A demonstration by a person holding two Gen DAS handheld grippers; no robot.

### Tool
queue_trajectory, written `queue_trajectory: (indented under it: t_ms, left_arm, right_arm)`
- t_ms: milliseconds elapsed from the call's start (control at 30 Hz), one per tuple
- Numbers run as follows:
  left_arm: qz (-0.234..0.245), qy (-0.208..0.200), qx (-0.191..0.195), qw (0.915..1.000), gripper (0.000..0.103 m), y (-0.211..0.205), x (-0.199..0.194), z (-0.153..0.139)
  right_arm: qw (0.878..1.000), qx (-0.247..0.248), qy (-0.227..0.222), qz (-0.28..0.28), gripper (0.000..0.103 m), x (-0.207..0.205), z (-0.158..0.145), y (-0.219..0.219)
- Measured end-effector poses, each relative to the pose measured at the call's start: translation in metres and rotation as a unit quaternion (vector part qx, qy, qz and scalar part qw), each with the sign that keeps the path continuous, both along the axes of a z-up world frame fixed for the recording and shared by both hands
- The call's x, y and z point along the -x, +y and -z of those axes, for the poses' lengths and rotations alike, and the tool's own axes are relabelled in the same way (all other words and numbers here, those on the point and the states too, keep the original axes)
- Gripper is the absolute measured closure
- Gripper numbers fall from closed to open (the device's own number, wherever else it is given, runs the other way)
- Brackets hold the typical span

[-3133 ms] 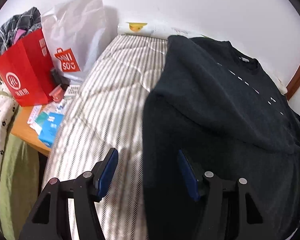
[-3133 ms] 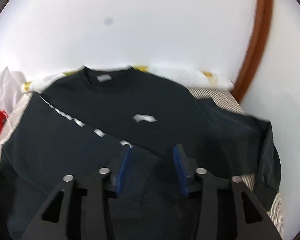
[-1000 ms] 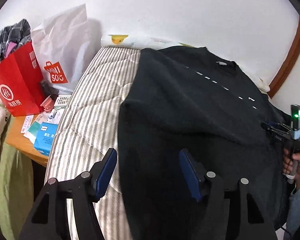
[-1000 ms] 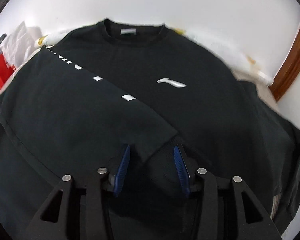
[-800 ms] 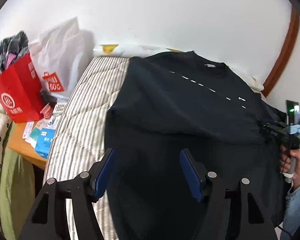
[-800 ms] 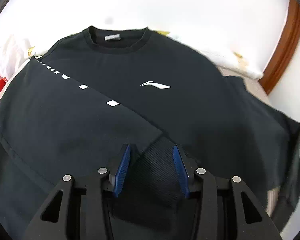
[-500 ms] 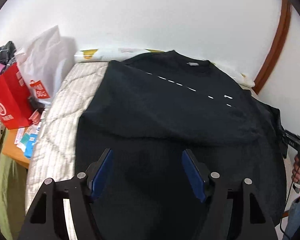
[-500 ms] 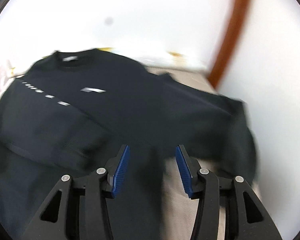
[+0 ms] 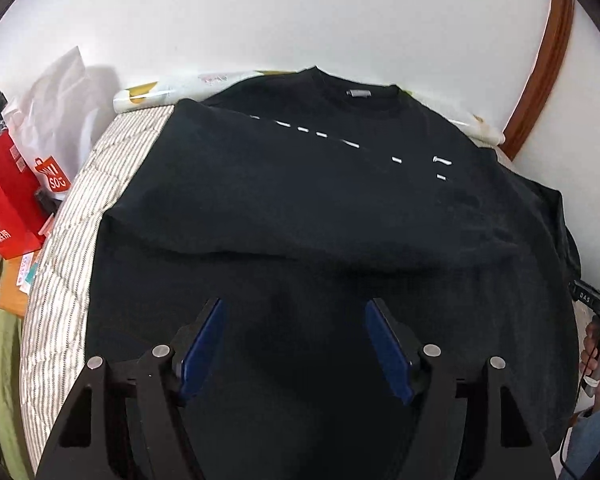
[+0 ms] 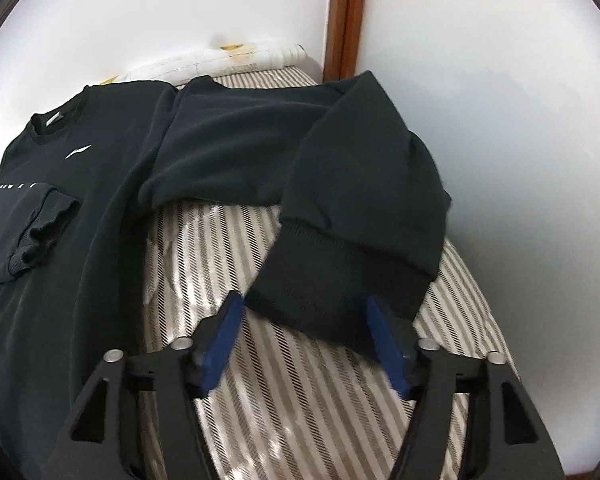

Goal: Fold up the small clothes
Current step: 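Grasp the cuff of the plain sleeve with the right gripper, then carry the plain sleeve across the chest with the right gripper and release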

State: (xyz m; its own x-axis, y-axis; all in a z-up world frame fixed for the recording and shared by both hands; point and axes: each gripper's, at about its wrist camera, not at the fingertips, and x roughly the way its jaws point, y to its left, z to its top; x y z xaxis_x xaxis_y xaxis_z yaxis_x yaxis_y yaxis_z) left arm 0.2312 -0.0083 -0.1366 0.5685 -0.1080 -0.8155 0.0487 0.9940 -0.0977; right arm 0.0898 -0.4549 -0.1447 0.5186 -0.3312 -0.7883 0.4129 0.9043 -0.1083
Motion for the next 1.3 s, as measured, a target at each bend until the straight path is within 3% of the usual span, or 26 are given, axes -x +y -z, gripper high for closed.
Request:
queue_trajectory:
  t_ms: [133, 300, 467, 533, 600, 867, 1100, 1300]
  left_arm:
    - [0.002, 0.005, -0.011, 0.9999, 0.033, -0.006, -0.001, 0.002]
    - [0.004, 0.003, -0.018, 0.9998, 0.033, -0.008, -0.003, 0.000]
    - [0.005, 0.004, -0.019, 0.9998, 0.033, -0.009, -0.001, 0.001]
    - [0.006, 0.003, -0.021, 0.9998, 0.033, -0.009, 0.001, 0.002]
    - [0.006, 0.001, -0.025, 0.9997, 0.033, -0.008, 0.003, 0.001]
    - [0.001, -0.024, -0.035, 0.9991, 0.033, 0.003, 0.011, -0.006]
    - [-0.009, -0.044, -0.020, 0.9988, 0.033, 0.030, 0.019, -0.008]
    - [-0.029, -0.043, -0.007, 0.9986, 0.033, 0.062, 0.024, -0.005]
  right_arm:
    - [1.000, 0.026, 0.002, 0.010, 0.031, -0.013, 0.007, 0.004]
    - [0.999, 0.014, -0.010, 0.028, 0.032, -0.007, 0.006, -0.005]
    - [0.999, 0.023, -0.012, 0.027, 0.059, -0.008, 0.005, -0.004]
    - [0.999, 0.029, -0.007, 0.020, 0.085, -0.006, 0.004, -0.002]
    - [0.998, 0.053, 0.004, 0.024, 0.091, -0.006, 0.005, -0.001]
    - [0.999, 0.024, -0.015, 0.033, 0.092, 0.000, -0.022, -0.006]
    - [0.998, 0.016, -0.056, 0.018, 0.093, 0.007, -0.076, 0.019]
    - [0.995, 0.001, -0.094, -0.026, 0.093, -0.007, -0.128, 0.067]
